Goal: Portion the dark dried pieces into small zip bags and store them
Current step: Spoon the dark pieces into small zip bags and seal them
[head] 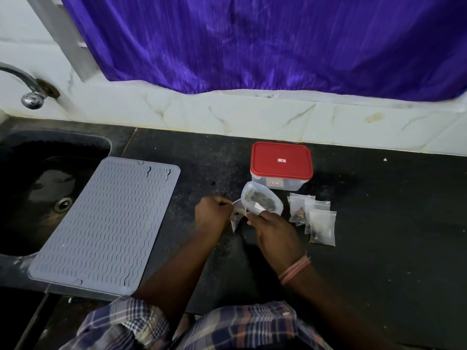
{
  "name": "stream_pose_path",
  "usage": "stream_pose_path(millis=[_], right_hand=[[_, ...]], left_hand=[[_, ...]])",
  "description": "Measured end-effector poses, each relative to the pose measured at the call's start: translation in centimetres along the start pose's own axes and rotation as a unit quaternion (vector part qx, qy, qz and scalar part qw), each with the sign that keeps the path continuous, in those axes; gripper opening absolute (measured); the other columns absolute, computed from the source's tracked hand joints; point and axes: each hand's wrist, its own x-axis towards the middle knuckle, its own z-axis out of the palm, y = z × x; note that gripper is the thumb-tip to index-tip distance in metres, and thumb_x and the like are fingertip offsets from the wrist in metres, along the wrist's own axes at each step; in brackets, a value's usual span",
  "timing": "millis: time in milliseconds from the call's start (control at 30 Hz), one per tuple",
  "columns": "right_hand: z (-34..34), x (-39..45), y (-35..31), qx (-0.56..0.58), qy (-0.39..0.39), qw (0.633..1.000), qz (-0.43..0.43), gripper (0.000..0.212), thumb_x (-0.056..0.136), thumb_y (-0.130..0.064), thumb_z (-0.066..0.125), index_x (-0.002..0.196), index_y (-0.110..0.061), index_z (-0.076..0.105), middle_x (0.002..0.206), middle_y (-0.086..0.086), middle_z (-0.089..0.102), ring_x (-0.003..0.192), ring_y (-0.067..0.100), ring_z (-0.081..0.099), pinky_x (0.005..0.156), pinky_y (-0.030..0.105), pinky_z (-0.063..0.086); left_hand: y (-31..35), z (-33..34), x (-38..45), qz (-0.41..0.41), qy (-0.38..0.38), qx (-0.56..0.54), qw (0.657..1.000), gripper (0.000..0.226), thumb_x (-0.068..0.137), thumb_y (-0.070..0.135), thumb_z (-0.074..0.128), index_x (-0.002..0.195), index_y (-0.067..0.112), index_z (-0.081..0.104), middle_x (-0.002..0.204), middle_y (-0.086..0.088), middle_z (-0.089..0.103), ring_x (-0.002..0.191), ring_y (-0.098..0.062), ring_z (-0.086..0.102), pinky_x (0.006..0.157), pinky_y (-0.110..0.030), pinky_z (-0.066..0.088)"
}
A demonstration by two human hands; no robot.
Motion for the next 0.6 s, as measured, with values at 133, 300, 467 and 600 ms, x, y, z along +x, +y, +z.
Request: stream_pose_path(millis=[133,300,467,600], right_hand=[[-1.2,0.3,0.4,0.1,0.045,0.994,0.022,0.037,0.091,-0.023,0.043,0.108,-0.015,0.075,0.095,0.005,0.072,0.084,0.025,0.068,0.073,0.04,0.058],[-1.4,0.7,2.0,0.23,0.163,0.941,0.186,0.018,0.09,-0.006,0.066,0.099,-0.016,0.077,0.095,-0.004,0.076,0.088,0.011,0.069,0.081,0.029,0.055],[-0.9,1.1,3.8,0.236,0.201,0.893,0.326,0.011,0.092,-0.014,0.066,0.091,-0.014,0.077,0.086,0.001,0.076,0.081,0.019,0.069,0.076,0.027,0.05],[0.9,0.8,4.3,0.177,0.141,0.921,0.318,0.014,0.093,-0.014,0.064,0.095,-0.017,0.077,0.09,0.005,0.076,0.083,0.025,0.07,0.076,0.033,0.055]], left_hand=[[-0.1,-0.1,0.2,-0.019,-0.004,-0.009,1.0,0.026,0.085,0.015,0.071,0.065,0.031,0.076,0.065,0.003,0.076,0.066,-0.016,0.076,0.074,-0.041,0.065],[-0.1,-0.3,0.6,-0.037,0.003,-0.007,0.999,0.024,0.085,0.018,0.069,0.065,0.031,0.075,0.066,0.003,0.076,0.069,-0.016,0.077,0.076,-0.041,0.065],[0.5,-0.3,0.7,-0.036,0.005,0.01,0.999,0.017,0.087,0.02,0.068,0.075,0.027,0.078,0.077,0.002,0.078,0.075,-0.016,0.075,0.079,-0.038,0.064],[1.6,-0.5,0.5,-0.009,0.035,0.036,0.999,0.018,0.09,0.019,0.062,0.083,0.015,0.079,0.079,-0.004,0.076,0.07,-0.012,0.067,0.061,-0.026,0.05]])
